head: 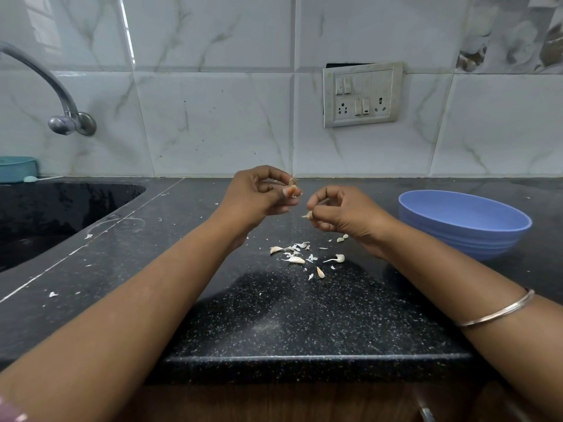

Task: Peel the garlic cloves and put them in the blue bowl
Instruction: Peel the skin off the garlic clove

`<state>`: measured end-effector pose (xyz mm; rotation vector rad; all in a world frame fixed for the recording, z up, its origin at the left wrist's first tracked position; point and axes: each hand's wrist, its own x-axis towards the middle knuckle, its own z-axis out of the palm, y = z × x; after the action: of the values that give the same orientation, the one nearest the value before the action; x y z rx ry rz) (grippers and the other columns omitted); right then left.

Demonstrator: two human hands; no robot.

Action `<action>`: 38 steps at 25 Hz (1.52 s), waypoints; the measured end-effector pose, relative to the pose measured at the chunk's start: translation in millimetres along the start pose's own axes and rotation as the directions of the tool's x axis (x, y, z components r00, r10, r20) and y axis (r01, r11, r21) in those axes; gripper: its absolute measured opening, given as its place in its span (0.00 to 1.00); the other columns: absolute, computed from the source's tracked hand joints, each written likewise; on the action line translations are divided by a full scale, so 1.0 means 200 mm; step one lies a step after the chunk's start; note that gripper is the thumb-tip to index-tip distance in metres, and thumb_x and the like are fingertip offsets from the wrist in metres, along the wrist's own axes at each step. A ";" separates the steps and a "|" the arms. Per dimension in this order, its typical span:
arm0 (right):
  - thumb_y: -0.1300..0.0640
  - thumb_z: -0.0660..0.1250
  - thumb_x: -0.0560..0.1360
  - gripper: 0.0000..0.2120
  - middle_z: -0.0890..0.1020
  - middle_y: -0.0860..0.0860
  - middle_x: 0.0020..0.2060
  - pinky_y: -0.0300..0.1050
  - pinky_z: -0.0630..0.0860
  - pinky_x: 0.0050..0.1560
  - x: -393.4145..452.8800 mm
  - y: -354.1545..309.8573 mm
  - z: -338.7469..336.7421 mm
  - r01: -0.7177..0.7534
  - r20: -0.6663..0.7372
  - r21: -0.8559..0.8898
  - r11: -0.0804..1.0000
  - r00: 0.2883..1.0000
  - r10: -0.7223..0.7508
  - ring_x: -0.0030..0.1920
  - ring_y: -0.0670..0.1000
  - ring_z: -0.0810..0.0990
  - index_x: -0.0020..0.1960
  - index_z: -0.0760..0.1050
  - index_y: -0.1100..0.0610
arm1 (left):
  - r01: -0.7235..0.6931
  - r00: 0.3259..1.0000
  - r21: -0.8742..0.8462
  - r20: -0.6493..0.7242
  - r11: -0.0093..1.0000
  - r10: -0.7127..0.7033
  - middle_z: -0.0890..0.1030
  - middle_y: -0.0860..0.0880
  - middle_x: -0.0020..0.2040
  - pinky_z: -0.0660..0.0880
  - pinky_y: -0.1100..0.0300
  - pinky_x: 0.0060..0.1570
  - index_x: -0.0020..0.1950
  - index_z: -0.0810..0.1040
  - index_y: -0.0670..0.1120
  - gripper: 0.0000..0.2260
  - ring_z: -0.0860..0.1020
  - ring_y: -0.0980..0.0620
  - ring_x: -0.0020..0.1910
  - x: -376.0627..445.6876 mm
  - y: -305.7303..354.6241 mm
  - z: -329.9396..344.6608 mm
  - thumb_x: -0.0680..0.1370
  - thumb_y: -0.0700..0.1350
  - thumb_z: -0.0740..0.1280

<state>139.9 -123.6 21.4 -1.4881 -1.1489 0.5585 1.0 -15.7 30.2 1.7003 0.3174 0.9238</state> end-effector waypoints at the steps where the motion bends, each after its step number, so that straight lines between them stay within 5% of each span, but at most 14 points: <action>1: 0.69 0.67 0.72 0.05 0.77 0.51 0.29 0.34 0.72 0.31 0.00 0.00 0.00 0.006 0.030 -0.039 0.999 1.000 -0.005 0.26 0.43 0.74 0.43 0.76 0.60 | 0.013 1.000 -0.014 0.000 1.000 -0.013 0.84 0.42 0.44 0.80 0.61 0.43 0.46 0.78 0.42 0.03 0.84 0.51 0.42 0.00 0.00 0.00 0.74 0.37 0.70; 11: 0.66 0.66 0.75 0.05 0.82 0.55 0.39 0.35 0.78 0.38 0.01 -0.01 -0.01 0.066 0.039 -0.195 0.979 0.997 -0.060 0.37 0.46 0.80 0.49 0.79 0.63 | 0.035 0.999 0.089 -0.002 0.995 -0.035 0.84 0.43 0.43 0.79 0.62 0.47 0.51 0.81 0.41 0.06 0.82 0.54 0.40 0.00 -0.02 0.01 0.75 0.37 0.69; 16: 0.66 0.70 0.72 0.08 0.81 0.57 0.41 0.46 0.81 0.43 0.01 -0.04 -0.04 0.214 -0.148 -0.205 0.955 0.958 -0.246 0.38 0.50 0.79 0.46 0.73 0.57 | -0.003 0.999 0.240 0.035 0.971 -0.006 0.84 0.43 0.41 0.75 0.70 0.39 0.51 0.83 0.43 0.06 0.81 0.57 0.39 0.00 -0.02 0.02 0.76 0.39 0.68; 25: 0.65 0.72 0.70 0.12 0.82 0.62 0.41 0.58 0.80 0.45 0.02 -0.02 -0.05 0.243 -0.121 -0.257 0.935 0.952 -0.281 0.42 0.64 0.81 0.43 0.72 0.52 | -0.037 0.996 0.303 0.093 0.952 0.009 0.83 0.44 0.38 0.75 0.70 0.39 0.52 0.83 0.42 0.07 0.78 0.61 0.34 -0.01 -0.02 0.03 0.76 0.38 0.68; 32: 0.65 0.70 0.70 0.14 0.82 0.60 0.39 0.48 0.74 0.39 0.01 -0.02 -0.03 0.226 -0.124 -0.242 0.944 0.957 -0.261 0.37 0.52 0.77 0.45 0.69 0.51 | -0.049 0.995 0.283 0.100 0.958 0.021 0.84 0.43 0.39 0.78 0.67 0.43 0.51 0.83 0.44 0.06 0.80 0.59 0.37 -0.01 -0.03 0.04 0.76 0.38 0.68; 38: 0.67 0.69 0.71 0.13 0.79 0.54 0.34 0.47 0.74 0.42 0.01 -0.01 -0.02 0.165 -0.150 -0.093 0.982 0.973 -0.177 0.38 0.53 0.77 0.48 0.68 0.54 | -0.047 0.996 0.255 0.086 0.966 0.025 0.84 0.41 0.42 0.79 0.62 0.50 0.49 0.83 0.47 0.06 0.81 0.56 0.41 -0.01 -0.04 0.05 0.76 0.38 0.68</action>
<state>143.0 -123.8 25.6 -1.4561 -1.1727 0.2745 8.0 -21.7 21.0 1.9823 0.3646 0.8647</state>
